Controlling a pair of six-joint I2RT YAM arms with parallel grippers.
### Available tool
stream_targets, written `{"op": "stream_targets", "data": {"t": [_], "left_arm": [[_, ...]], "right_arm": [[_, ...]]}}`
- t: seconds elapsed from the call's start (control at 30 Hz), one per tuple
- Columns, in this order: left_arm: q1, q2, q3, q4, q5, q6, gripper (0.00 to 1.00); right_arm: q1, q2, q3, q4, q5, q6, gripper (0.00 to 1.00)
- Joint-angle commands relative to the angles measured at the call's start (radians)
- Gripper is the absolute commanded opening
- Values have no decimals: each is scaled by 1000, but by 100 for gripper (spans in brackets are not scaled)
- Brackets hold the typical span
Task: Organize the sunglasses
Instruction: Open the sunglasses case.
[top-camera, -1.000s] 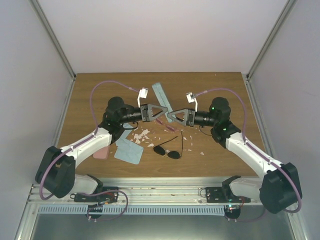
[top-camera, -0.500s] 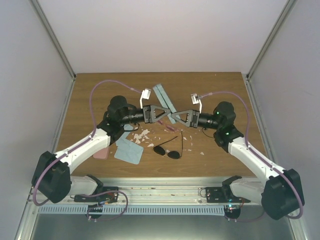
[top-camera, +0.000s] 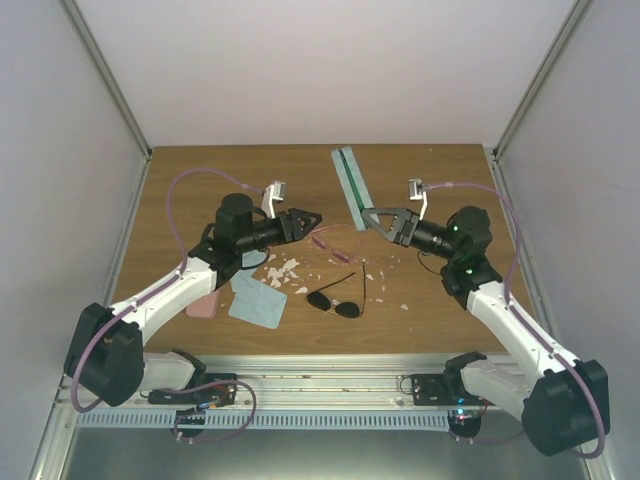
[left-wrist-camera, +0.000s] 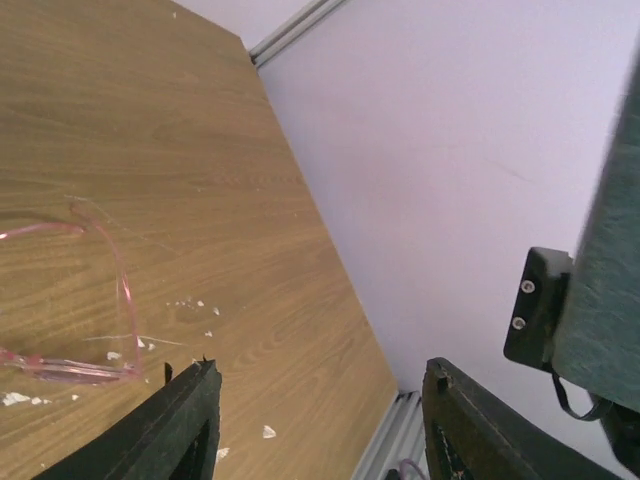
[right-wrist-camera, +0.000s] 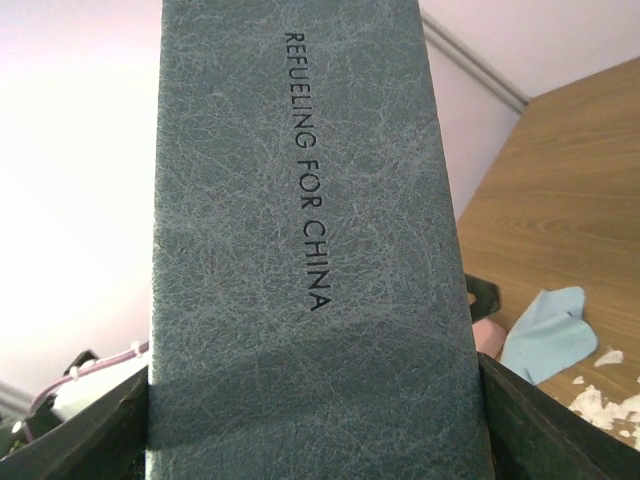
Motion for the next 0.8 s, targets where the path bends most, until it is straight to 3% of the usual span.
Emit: {"op": "stream_targets", "data": {"t": [0.0,0.17,0.3,0.6,0.77], "left_arm": [[-3,-12,2,50,-4,42,60],[-5,-41,20,164,88,60,80],[-9,-6,97,146,114,77,89],[-12,124,200,108,152,14,91],[-13,155,229,-45,56,27,81]], "right_arm": [[1,8,60,-142,77,-123,27],[3,53,87,-252,59,-252,27],[17,68,91,-252,-2,-294,27],[47,83,123,-313,-19,-385,27],[47,72,128,-301,-25,-379,27]]}}
